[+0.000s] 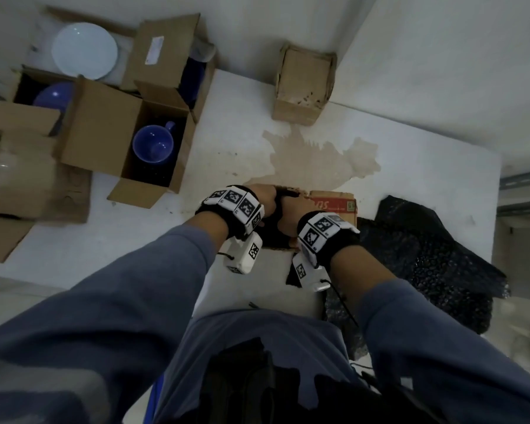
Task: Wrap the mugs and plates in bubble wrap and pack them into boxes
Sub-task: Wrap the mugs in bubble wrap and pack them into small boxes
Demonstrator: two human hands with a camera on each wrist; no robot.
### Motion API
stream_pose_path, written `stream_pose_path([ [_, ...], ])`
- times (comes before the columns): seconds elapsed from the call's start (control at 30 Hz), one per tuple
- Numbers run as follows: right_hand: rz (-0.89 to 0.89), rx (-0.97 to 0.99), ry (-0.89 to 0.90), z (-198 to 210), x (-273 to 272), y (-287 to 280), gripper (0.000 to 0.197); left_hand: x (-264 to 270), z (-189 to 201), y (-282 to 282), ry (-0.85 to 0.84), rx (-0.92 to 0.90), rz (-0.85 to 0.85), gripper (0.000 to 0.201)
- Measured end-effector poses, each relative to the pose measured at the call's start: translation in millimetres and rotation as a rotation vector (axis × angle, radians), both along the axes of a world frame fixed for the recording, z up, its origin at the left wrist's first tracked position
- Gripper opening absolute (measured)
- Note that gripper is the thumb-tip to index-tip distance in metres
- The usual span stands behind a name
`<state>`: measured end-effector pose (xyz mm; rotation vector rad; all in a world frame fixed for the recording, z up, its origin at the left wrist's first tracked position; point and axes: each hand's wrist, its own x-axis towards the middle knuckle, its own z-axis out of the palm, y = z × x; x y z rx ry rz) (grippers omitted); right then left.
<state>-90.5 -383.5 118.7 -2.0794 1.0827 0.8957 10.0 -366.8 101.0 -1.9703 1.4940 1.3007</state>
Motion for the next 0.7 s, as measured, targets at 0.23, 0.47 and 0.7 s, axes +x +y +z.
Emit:
stream_pose_path([
  [0.23, -0.196, 0.153, -0.015, -9.8, -2.5, -7.7, 0.016, 15.4, -210.6, -20.6, 0.121, 0.112, 0.041, 0.022],
  [0.47, -0.081, 0.056, 0.007, -19.2, 1.5, 1.6, 0.028, -9.8, 13.7, 21.0, -0.022, -0.158, 0.115, 0.034],
  [0.7, -0.081, -0.010, -0.023, -3.6, -1.6, 4.3, 0.026, -16.9, 11.5, 19.1, -0.082, -0.094, 0.041, 0.032],
])
